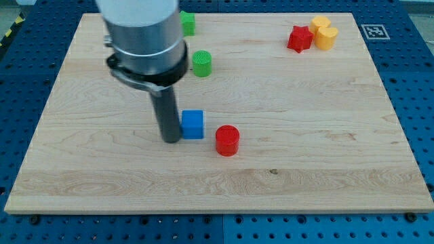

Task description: Move the blue cube above left to the red circle

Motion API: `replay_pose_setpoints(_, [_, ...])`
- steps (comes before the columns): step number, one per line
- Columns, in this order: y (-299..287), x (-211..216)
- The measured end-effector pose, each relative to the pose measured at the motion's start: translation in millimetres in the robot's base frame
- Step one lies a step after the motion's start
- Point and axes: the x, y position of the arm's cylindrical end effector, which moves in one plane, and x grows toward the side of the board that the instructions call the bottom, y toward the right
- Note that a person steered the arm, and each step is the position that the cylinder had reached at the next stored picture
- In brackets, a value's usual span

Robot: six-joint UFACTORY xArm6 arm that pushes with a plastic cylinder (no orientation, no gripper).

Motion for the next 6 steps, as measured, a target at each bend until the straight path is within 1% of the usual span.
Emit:
replay_pose_setpoints(1, [37.5, 0.0])
replay_pose_setpoints(2, [46.2, 0.0])
replay_pose_setpoints(3, [44.9, 0.0])
replay_pose_setpoints(5, [12.4, -19.7])
replay_pose_setpoints(6, [9.2, -22.5])
